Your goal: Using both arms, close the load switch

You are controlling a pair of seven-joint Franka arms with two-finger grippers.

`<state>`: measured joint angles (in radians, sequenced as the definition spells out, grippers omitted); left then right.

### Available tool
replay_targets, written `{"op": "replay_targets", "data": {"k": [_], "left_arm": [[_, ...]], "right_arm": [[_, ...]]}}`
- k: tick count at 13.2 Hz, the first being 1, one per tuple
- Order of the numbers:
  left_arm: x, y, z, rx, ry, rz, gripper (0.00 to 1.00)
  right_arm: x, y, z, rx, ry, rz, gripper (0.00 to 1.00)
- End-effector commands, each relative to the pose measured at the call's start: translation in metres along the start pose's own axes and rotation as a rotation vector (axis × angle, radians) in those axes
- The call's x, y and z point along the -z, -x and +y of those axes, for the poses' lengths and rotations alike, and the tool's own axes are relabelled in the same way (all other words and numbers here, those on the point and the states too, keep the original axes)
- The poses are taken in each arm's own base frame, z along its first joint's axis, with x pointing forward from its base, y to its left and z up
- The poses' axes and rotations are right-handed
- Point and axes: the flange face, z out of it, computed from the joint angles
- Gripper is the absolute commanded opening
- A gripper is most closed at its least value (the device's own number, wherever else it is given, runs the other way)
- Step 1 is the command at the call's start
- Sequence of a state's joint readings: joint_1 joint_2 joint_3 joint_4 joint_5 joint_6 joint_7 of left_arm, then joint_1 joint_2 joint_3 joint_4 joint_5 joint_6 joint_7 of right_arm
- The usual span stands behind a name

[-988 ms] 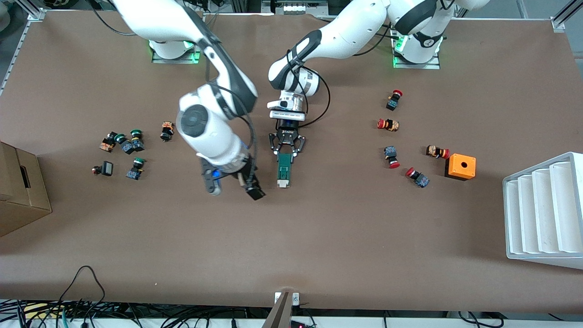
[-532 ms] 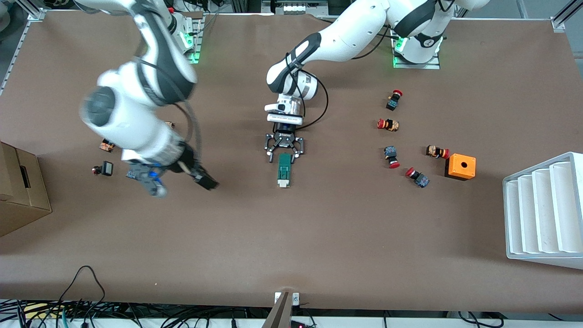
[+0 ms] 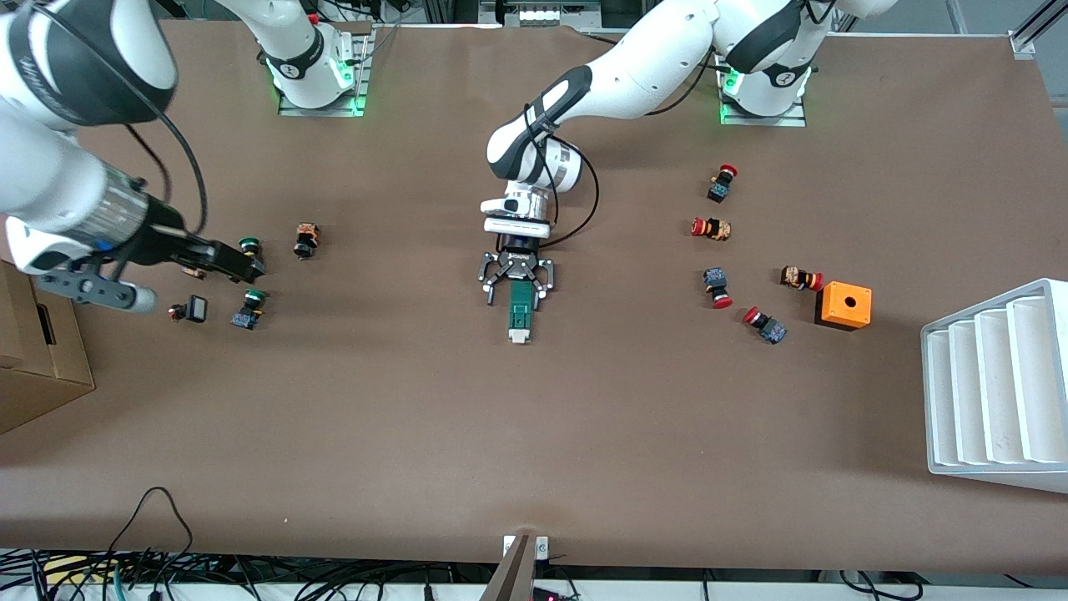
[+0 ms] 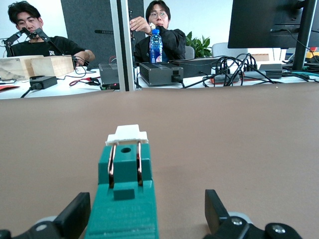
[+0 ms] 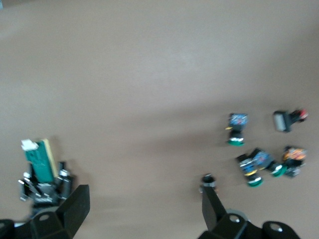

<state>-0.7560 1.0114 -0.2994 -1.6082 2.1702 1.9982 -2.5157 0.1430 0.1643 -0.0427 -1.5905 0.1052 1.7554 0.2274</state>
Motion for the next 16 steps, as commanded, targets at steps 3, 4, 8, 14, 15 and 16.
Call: {"op": "replay_targets", "data": {"k": [3, 4, 8, 14, 15, 16], "left_arm": [[-0.001, -0.021, -0.002, -0.016, 0.016, -0.001, 1.0], [-0.002, -0.028, -0.002, -0.008, 0.014, 0.001, 1.0], [0.016, -0.051, -0.01, 0.0, 0.013, -0.034, 1.0], [0.079, -0.135, -0.028, 0.078, 0.052, -0.17, 1.0], [0.082, -0.151, -0.028, 0.091, 0.028, -0.212, 1.0], [0.084, -0.172, -0.025, 0.116, -0.009, -0.246, 1.0]], "right_arm": [[0.028, 0.015, 0.046, 0.214, 0.109, 0.041, 1.0], [0.035, 0.018, 0.048, 0.222, 0.134, 0.056, 1.0], [0.041, 0.021, 0.059, 0.214, 0.119, 0.083, 1.0], [0.047, 0.022, 0.051, 0.242, 0.123, 0.108, 1.0], [0.05, 0.022, 0.051, 0.245, 0.124, 0.113, 1.0], [0.056, 0.026, 0.049, 0.247, 0.115, 0.116, 1.0]]}}
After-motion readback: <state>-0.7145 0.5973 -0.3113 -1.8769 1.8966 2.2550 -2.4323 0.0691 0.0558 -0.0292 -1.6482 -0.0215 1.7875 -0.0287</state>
